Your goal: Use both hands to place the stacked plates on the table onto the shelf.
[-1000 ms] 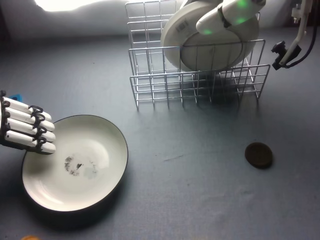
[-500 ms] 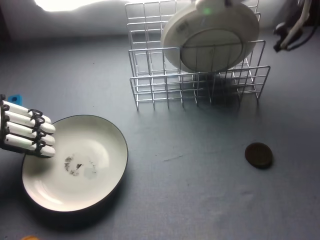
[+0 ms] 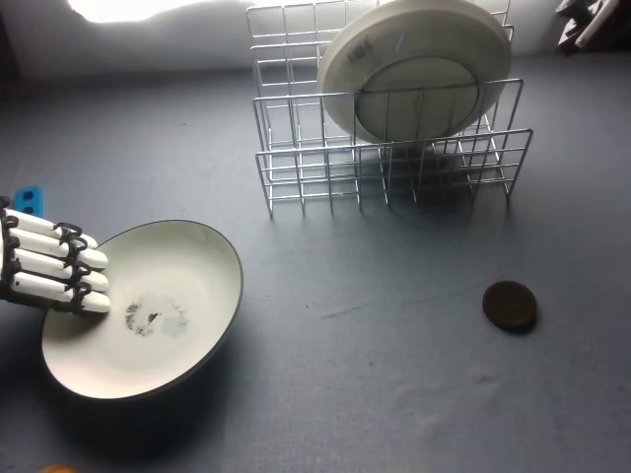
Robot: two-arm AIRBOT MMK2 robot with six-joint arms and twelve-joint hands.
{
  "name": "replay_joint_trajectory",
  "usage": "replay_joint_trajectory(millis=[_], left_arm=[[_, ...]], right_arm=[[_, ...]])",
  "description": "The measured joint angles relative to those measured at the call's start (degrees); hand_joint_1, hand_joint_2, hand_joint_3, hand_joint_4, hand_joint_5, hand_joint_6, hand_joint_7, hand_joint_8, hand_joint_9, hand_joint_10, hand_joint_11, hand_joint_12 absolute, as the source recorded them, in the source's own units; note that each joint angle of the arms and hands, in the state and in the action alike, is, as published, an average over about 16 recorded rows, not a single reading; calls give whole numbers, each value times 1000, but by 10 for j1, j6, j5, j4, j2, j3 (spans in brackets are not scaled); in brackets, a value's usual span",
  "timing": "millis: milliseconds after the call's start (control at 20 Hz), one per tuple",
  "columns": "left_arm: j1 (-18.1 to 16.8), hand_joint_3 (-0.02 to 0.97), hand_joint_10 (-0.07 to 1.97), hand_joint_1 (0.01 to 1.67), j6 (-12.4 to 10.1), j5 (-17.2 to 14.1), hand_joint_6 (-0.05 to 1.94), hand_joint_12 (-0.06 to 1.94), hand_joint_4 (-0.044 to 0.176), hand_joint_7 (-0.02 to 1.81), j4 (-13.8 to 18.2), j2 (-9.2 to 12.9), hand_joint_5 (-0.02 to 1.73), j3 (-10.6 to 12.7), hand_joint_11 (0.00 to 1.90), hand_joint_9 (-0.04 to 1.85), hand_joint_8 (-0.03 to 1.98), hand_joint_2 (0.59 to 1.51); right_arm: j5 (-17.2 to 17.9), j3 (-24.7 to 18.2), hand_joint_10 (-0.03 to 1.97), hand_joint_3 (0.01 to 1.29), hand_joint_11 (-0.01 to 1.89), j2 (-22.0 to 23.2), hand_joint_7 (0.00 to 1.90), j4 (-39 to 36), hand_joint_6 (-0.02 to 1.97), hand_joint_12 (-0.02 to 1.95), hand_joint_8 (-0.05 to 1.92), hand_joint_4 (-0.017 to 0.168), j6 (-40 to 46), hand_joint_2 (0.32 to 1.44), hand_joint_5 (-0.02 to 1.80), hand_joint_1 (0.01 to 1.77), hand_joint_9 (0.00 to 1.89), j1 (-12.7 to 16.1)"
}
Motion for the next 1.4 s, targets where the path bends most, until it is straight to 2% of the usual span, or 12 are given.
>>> replay_joint_trajectory(millis=[150, 350, 600, 900, 1000, 1150, 1400], left_arm=[[11, 11, -40, 16, -10, 2, -9, 11, -2, 19, -6, -2, 12, 1, 28, -23, -4, 1108], [25, 12, -44, 16, -26, 3, -16, 20, -5, 10, -13, -4, 4, 3, 30, -24, -6, 1108], [41, 12, -49, 16, -42, 3, -25, 31, -8, 0, -23, -5, -5, 5, 31, -25, -8, 1107], [49, 12, -51, 16, -54, 2, -27, 35, -9, -2, -29, -7, -6, 6, 32, -24, -9, 1106], [50, 12, -51, 16, -55, 2, -27, 35, -9, -1, -30, -7, -5, 6, 31, -24, -10, 1104], [51, 12, -51, 16, -55, 1, -28, 34, -9, 0, -31, -7, -3, 7, 31, -24, -10, 1101], [51, 12, -52, 16, -55, 1, -27, 34, -9, 0, -31, -8, -2, 8, 31, -25, -9, 1097]], right_arm=[[5, -50, 210, 13, 275, 24, 728, 43, 37, 1362, 28, -3, -110, 1062, 585, 1012, 697, 14], [6, -130, 166, 13, 210, 56, 608, 128, 37, 1245, 28, -3, -281, 1051, 479, 796, 588, 21], [5, -225, 108, 13, 137, 86, 389, 264, 37, 821, 29, -2, -508, 1004, 299, 484, 380, 7], [16, -295, 42, 13, 50, 89, 132, 401, 38, 320, 29, -1, -721, 955, 103, 154, 131, -42], [22, -306, 27, 13, 36, 80, 65, 433, 38, 168, 29, -1, -778, 925, 51, 146, 63, -63], [33, -315, 23, 13, 32, 60, 21, 468, 38, 25, 29, 1, -850, 903, 19, 263, 18, -93], [40, -309, 23, 13, 33, 13, 22, 504, 37, 23, 29, 3, -931, 914, 21, 533, 16, -133]])
